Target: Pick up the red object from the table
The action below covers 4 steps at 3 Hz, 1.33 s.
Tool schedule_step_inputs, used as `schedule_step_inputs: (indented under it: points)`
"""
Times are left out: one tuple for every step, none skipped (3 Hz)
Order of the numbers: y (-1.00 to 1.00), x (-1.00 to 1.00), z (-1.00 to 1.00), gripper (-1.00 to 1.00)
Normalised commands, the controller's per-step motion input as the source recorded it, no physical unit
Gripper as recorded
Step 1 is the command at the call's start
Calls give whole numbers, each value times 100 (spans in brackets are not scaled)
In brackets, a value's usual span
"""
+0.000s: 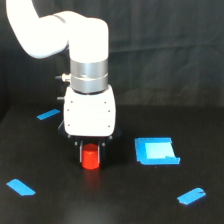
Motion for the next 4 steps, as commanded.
schedule_step_inputs:
  points:
    - [11, -17, 93, -100]
    - [16, -4, 100, -100]
    - [20, 5, 98, -100]
    - [12, 0, 98, -97]
